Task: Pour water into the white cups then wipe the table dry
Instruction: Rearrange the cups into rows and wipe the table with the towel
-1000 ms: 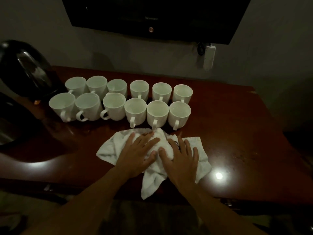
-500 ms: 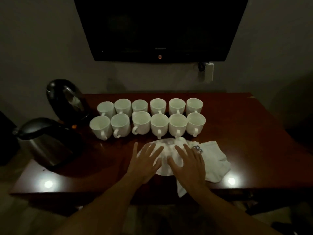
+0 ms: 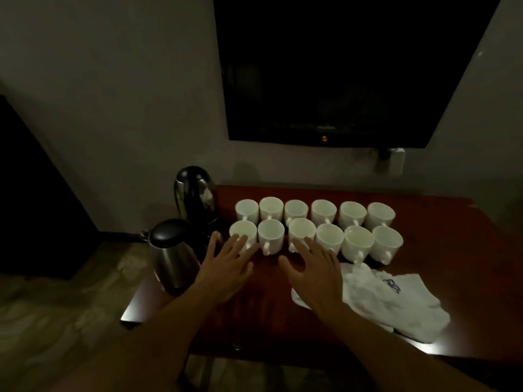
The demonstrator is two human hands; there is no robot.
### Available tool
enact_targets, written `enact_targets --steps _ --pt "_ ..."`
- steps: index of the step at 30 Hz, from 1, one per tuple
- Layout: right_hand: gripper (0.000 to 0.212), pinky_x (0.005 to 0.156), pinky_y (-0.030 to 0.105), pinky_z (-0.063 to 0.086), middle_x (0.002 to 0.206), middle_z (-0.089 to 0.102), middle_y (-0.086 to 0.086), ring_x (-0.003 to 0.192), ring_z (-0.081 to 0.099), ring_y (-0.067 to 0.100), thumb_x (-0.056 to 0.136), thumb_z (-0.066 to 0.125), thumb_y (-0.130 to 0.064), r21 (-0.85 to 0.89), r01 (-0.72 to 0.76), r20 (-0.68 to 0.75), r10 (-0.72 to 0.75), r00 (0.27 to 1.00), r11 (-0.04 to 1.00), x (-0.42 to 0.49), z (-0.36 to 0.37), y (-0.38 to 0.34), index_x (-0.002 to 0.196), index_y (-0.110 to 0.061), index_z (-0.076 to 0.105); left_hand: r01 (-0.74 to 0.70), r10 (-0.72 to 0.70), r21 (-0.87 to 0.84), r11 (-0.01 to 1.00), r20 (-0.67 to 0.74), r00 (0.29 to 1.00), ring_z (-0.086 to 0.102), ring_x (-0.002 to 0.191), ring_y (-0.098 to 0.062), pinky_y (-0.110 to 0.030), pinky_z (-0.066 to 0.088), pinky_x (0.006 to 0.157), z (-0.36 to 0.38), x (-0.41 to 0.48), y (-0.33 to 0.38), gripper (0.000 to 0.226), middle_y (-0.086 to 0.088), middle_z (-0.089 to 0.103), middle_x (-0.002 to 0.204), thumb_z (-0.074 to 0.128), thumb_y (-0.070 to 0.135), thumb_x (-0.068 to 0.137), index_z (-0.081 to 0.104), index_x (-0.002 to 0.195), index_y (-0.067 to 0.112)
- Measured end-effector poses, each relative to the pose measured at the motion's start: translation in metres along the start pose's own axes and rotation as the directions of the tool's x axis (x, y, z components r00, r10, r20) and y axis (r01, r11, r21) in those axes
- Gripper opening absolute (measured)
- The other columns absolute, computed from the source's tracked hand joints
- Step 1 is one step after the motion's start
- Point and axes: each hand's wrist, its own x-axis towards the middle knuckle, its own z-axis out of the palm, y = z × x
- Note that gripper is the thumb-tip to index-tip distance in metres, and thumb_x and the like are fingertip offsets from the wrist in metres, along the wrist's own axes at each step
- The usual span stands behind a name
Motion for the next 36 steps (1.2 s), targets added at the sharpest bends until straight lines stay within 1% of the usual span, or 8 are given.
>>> enact_targets --steps 6,12,17,20,25,28,32,36 --pt "0.063 0.120 0.040 0.023 0.147 0.050 -0.013 0.140 0.036 0.007 0.086 0.045 -0.072 0.135 0.103 0.083 -0.115 0.990 0.986 0.041 0.032 -0.068 0.139 -0.039 0.050 0.140 -0.140 0.004 0.990 -0.028 0.990 -0.002 0.154 -0.017 -0.057 -0.023 0.114 -0.023 -0.005 -0.082 0.070 0.004 0.006 0.167 -0.009 0.060 0.089 0.002 0.156 0.044" --pt "0.068 0.120 0.043 0.023 0.154 0.042 -0.010 0.144 0.032 0.011 0.086 0.040 -0.075 0.230 0.181 0.243 -0.237 0.940 0.956 0.072 0.071 -0.125 0.145 -0.041 0.044 0.260 -0.260 -0.015 0.965 0.011 0.966 0.000 0.153 -0.016 -0.059 -0.015 0.115 -0.020 -0.027 -0.168 0.069 0.007 0.011 0.166 0.002 0.069 0.090 0.005 0.155 0.046" --pt "0.069 0.116 0.044 0.032 0.153 0.044 -0.007 0.140 0.039 0.014 0.087 0.045 -0.073 0.271 0.205 0.361 -0.297 0.884 0.940 0.076 0.097 -0.136 0.147 -0.040 0.042 0.194 -0.187 -0.027 0.981 0.157 0.970 -0.002 0.153 -0.018 -0.062 -0.014 0.113 -0.008 -0.027 -0.197 0.089 0.010 0.000 0.166 0.015 0.094 0.074 -0.018 0.147 0.057" --pt "0.070 0.114 0.045 0.036 0.152 0.045 -0.006 0.138 0.043 0.014 0.087 0.045 -0.072 0.272 0.189 0.393 -0.288 0.873 0.943 0.078 0.109 -0.134 0.149 -0.040 0.039 0.154 -0.137 -0.093 0.984 0.171 0.976 0.000 0.153 -0.019 -0.063 -0.012 0.113 0.000 -0.015 -0.198 0.096 0.010 0.000 0.166 0.022 0.099 0.067 -0.029 0.139 0.062" --pt "0.071 0.102 0.034 0.047 0.142 0.054 -0.011 0.125 0.052 0.008 0.086 0.051 -0.070 0.286 0.181 0.403 -0.290 0.868 0.941 0.081 0.123 -0.138 0.149 -0.039 0.037 0.080 -0.053 -0.125 0.989 0.205 0.977 0.002 0.153 -0.021 -0.064 -0.003 0.116 -0.002 0.002 -0.203 0.106 0.006 0.000 0.167 0.043 0.091 0.072 -0.013 0.152 0.049" --pt "0.072 0.094 0.023 0.045 0.141 0.053 -0.012 0.122 0.053 0.005 0.085 0.052 -0.070 0.288 0.164 0.418 -0.278 0.865 0.944 0.081 0.131 -0.144 0.149 -0.041 0.035 0.050 -0.020 -0.130 0.990 0.225 0.974 0.004 0.153 -0.020 -0.066 -0.006 0.117 -0.007 0.007 -0.205 0.108 0.005 0.000 0.167 0.049 0.088 0.074 -0.009 0.155 0.046" --pt "0.072 0.095 0.024 0.046 0.140 0.053 -0.011 0.121 0.053 0.004 0.085 0.058 -0.066 0.329 0.119 0.429 -0.260 0.865 0.937 0.080 0.135 -0.149 0.149 -0.041 0.036 0.036 0.013 -0.192 0.981 0.249 0.968 0.005 0.153 -0.021 -0.067 -0.009 0.116 -0.007 0.011 -0.209 0.109 0.005 0.001 0.167 0.055 0.086 0.072 -0.004 0.156 0.046" --pt "0.069 0.094 0.023 0.048 0.134 0.057 -0.011 0.117 0.056 0.004 0.086 0.063 -0.062 0.350 0.115 0.418 -0.265 0.869 0.930 0.080 0.132 -0.149 0.147 -0.040 0.040 0.038 0.073 -0.348 0.937 0.300 0.951 0.015 0.149 -0.028 -0.059 0.013 0.120 -0.005 0.013 -0.214 0.114 0.007 0.006 0.164 0.069 0.079 0.067 0.003 0.154 0.046"
